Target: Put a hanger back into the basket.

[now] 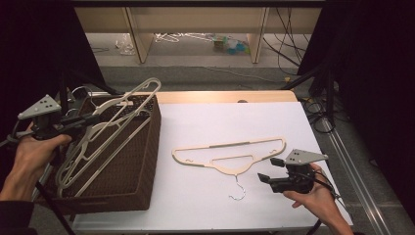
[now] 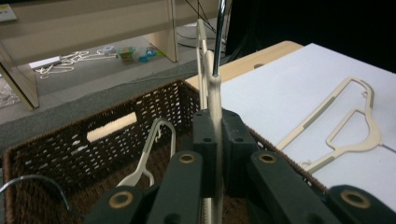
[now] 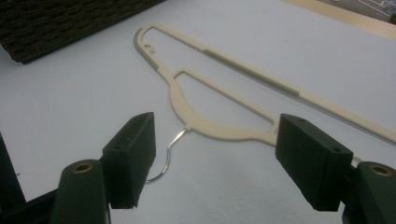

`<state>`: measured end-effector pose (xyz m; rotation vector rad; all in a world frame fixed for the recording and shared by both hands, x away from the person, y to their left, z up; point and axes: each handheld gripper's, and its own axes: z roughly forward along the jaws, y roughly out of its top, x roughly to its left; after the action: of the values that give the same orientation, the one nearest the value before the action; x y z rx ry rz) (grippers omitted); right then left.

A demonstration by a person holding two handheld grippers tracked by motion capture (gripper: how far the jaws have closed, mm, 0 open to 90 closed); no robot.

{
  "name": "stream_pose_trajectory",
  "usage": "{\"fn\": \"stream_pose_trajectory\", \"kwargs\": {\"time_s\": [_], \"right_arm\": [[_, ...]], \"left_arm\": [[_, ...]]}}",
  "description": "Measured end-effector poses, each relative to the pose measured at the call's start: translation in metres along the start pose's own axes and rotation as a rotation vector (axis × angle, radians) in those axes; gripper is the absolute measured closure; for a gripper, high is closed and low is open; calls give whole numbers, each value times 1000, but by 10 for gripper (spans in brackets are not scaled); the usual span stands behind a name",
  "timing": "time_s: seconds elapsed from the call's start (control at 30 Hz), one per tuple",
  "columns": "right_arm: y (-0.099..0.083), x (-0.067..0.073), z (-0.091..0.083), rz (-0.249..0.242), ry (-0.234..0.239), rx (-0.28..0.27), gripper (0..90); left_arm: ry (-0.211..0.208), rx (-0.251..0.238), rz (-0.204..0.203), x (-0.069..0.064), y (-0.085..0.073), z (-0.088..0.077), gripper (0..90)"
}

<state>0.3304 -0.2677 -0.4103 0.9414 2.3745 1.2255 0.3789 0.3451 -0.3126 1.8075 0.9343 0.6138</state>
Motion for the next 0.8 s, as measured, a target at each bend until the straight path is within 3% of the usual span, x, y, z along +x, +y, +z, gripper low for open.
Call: {"fn": "stream_pose_trajectory", "kwargs": {"time_s": [0.13,0.4,0.47,0.53,0.6,0.67,0.8], "right_arm": [[0,0,-1,-2,-6,-5,298],[0,-1,0,-5,-6,2,298],[0,0,0,-2,-9,-1,298],[0,-1,0,-7,-7,1,298],[0,-1,0,-4,-7,5,298],[0,0,0,-3,-6,8,298],[-1,-1,0,-4,-4,10,299]], "left_arm": [[8,22,-2,2,-10,-2,855],[23,42,-51,9,-29,-5,855],[21,59,-31,12,-34,-4,856],[26,71,-70,11,-38,-2,855],[25,83,-79,12,-42,0,855],[7,90,-46,15,-45,4,855],[4,119,-34,16,-51,13,854]]}}
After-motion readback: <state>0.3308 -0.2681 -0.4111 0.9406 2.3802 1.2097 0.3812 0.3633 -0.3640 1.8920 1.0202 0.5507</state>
